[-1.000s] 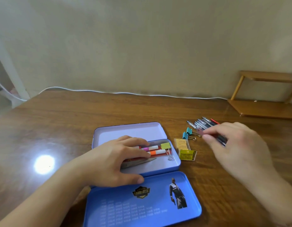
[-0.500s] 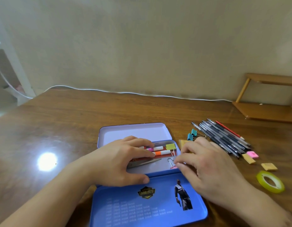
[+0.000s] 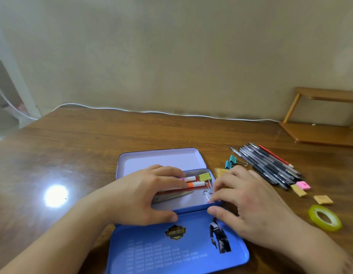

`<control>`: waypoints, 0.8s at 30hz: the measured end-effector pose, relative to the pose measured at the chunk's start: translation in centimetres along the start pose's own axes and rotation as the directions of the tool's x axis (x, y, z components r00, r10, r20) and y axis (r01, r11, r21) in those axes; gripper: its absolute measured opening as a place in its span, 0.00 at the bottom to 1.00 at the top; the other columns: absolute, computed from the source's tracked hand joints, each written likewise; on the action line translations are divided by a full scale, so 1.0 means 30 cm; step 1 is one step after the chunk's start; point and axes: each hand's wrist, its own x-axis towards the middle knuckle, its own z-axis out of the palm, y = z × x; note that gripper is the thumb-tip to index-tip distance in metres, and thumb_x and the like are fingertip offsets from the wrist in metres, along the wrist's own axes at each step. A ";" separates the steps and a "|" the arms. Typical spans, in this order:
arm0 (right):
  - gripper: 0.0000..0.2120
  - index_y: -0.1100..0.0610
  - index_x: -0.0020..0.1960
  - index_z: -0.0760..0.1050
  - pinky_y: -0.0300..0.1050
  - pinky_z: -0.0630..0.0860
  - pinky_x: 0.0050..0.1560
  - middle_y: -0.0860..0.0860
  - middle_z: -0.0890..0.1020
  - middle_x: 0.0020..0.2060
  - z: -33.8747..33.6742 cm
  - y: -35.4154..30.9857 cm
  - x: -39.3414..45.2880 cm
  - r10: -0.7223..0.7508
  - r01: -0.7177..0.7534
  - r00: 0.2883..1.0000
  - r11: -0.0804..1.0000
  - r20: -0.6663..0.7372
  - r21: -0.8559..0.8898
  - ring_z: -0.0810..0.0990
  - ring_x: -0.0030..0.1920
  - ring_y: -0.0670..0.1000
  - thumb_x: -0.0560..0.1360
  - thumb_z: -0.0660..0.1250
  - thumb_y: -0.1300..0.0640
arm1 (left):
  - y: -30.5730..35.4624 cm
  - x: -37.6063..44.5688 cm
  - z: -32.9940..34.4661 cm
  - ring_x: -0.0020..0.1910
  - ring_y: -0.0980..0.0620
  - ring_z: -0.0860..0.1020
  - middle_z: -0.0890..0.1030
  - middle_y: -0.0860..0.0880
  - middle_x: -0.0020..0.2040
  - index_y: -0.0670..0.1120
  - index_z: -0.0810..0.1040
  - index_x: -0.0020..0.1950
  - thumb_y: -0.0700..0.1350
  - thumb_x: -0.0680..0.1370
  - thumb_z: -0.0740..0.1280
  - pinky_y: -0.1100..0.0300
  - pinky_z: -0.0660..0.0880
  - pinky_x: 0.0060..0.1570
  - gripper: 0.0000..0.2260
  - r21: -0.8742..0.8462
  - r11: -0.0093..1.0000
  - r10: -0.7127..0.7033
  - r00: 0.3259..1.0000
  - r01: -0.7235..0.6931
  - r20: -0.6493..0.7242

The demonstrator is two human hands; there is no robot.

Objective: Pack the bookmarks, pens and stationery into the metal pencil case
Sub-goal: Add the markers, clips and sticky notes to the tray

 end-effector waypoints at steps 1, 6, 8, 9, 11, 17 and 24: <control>0.18 0.44 0.47 0.82 0.40 0.69 0.49 0.37 0.77 0.48 -0.006 0.007 -0.003 0.001 0.000 1.000 0.999 -0.023 0.049 0.73 0.52 0.43 0.74 0.59 0.35 | 0.000 -0.001 0.000 0.70 0.64 0.63 0.64 0.66 0.72 0.60 0.69 0.73 0.63 0.71 0.71 0.64 0.63 0.69 0.31 0.001 1.000 0.001 1.000 -0.001 -0.003; 0.04 0.45 0.47 0.80 0.31 0.71 0.49 0.35 0.80 0.46 -0.057 0.111 -0.013 0.319 -0.184 0.900 0.896 -0.298 0.403 0.78 0.52 0.41 0.76 0.68 0.53 | 0.000 -0.001 -0.002 0.70 0.64 0.64 0.65 0.65 0.72 0.61 0.68 0.73 0.63 0.71 0.70 0.61 0.65 0.69 0.31 0.008 1.000 0.011 1.000 -0.011 -0.009; 0.11 0.40 0.50 0.77 0.36 0.70 0.52 0.36 0.79 0.48 -0.041 0.172 -0.019 0.385 -0.321 0.902 0.901 -0.195 0.293 0.76 0.55 0.41 0.76 0.68 0.57 | -0.002 -0.002 0.002 0.70 0.63 0.64 0.65 0.65 0.72 0.61 0.69 0.72 0.63 0.71 0.70 0.61 0.65 0.69 0.30 0.009 1.000 0.019 1.000 -0.019 -0.013; 0.12 0.38 0.52 0.76 0.40 0.71 0.56 0.37 0.79 0.51 -0.032 0.189 -0.020 0.390 -0.362 0.916 0.905 -0.096 0.225 0.75 0.58 0.43 0.76 0.67 0.56 | -0.005 -0.003 0.004 0.70 0.64 0.64 0.65 0.65 0.72 0.62 0.69 0.72 0.63 0.71 0.70 0.61 0.64 0.70 0.30 0.006 1.000 0.020 1.000 -0.020 -0.020; 0.14 0.37 0.59 0.74 0.45 0.70 0.63 0.36 0.76 0.57 -0.020 0.198 -0.016 0.399 -0.405 0.914 0.902 0.069 0.146 0.70 0.63 0.43 0.77 0.65 0.52 | -0.007 -0.002 0.004 0.70 0.66 0.63 0.64 0.66 0.72 0.62 0.69 0.72 0.63 0.71 0.70 0.63 0.63 0.70 0.30 0.002 1.000 0.022 0.999 -0.022 -0.026; 0.21 0.40 0.73 0.63 0.48 0.65 0.70 0.35 0.65 0.71 0.009 0.196 0.020 0.364 -0.376 0.923 0.922 0.121 0.092 0.61 0.68 0.43 0.81 0.58 0.50 | -0.008 -0.005 0.000 0.70 0.70 0.63 0.62 0.69 0.72 0.65 0.68 0.72 0.62 0.71 0.71 0.72 0.60 0.68 0.30 -0.027 1.000 0.012 1.000 -0.012 -0.001; 0.12 0.42 0.59 0.78 0.47 0.72 0.59 0.38 0.80 0.55 0.021 0.211 0.012 0.405 -0.406 0.914 0.913 0.041 0.039 0.69 0.58 0.43 0.76 0.67 0.49 | -0.025 -0.009 0.001 0.71 0.71 0.60 0.59 0.71 0.73 0.67 0.66 0.72 0.66 0.70 0.70 0.75 0.57 0.67 0.31 -0.031 0.999 -0.020 1.000 0.021 0.017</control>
